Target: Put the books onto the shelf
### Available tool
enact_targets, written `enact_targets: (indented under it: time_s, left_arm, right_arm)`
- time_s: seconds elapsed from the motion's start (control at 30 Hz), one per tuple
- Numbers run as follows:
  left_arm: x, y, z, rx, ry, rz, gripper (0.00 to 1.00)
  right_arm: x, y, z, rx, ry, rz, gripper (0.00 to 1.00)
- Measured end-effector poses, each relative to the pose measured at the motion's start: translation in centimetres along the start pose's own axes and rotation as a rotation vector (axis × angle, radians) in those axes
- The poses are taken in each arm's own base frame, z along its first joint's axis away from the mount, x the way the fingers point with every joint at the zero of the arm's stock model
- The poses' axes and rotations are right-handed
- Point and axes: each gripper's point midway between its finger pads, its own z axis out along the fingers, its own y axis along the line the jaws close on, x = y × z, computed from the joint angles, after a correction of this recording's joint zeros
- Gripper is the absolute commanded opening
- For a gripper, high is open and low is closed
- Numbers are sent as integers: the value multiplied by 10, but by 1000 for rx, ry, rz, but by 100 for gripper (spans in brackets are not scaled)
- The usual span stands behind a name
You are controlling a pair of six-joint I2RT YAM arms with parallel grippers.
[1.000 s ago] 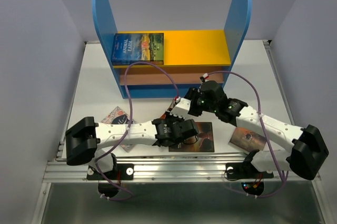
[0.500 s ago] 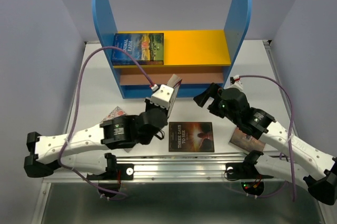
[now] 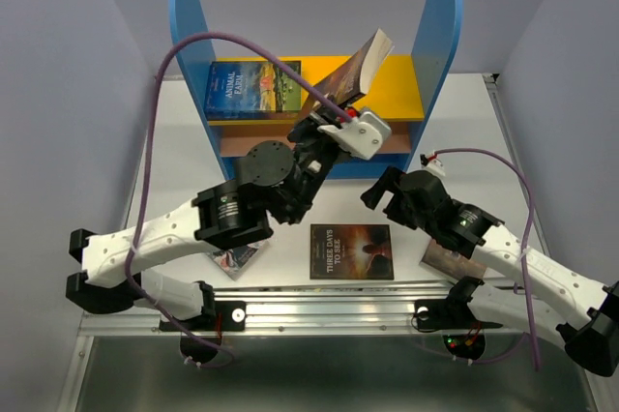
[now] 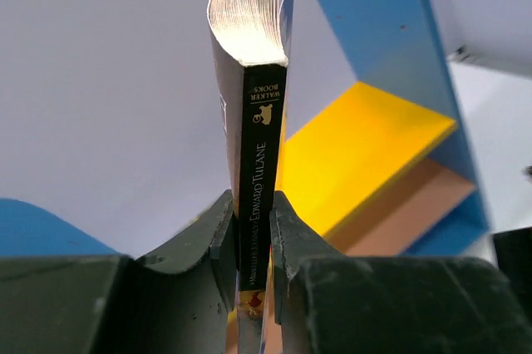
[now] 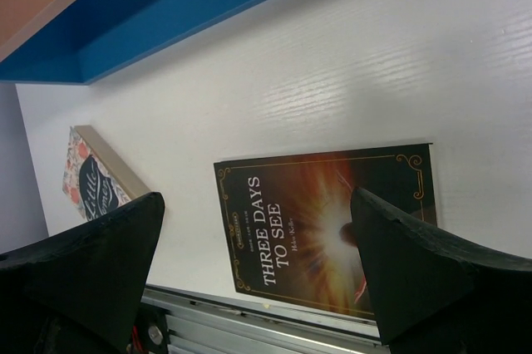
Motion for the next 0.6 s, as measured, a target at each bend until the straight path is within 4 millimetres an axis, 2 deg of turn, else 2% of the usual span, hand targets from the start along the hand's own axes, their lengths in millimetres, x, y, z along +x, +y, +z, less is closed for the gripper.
enact_targets:
  time_s: [0.13,0.23,0.3,0.37,0.43,0.6]
  left_arm:
    - [6,2,26,-54,47,281,0]
    - [28,12,53,-75,129,507,0]
    - [48,29,67,-92,197,640,0]
    - [59,43,73,-100,232,735,0]
    - [73,66,78,-126,272,831,0]
    - [94,95,86,-132,328,943,0]
  right_arm:
    - [-1,-1,1,4,-3,-2,100]
    - [-3,-3,2,12,-6,-4,100]
    - [-2,-5,4,20,-4,-7,100]
    - [-2,-7,6,29,-3,-10,100]
    - [-1,-9,8,41,-1,-11,100]
    - [-1,-15,15,76,1,-14,100]
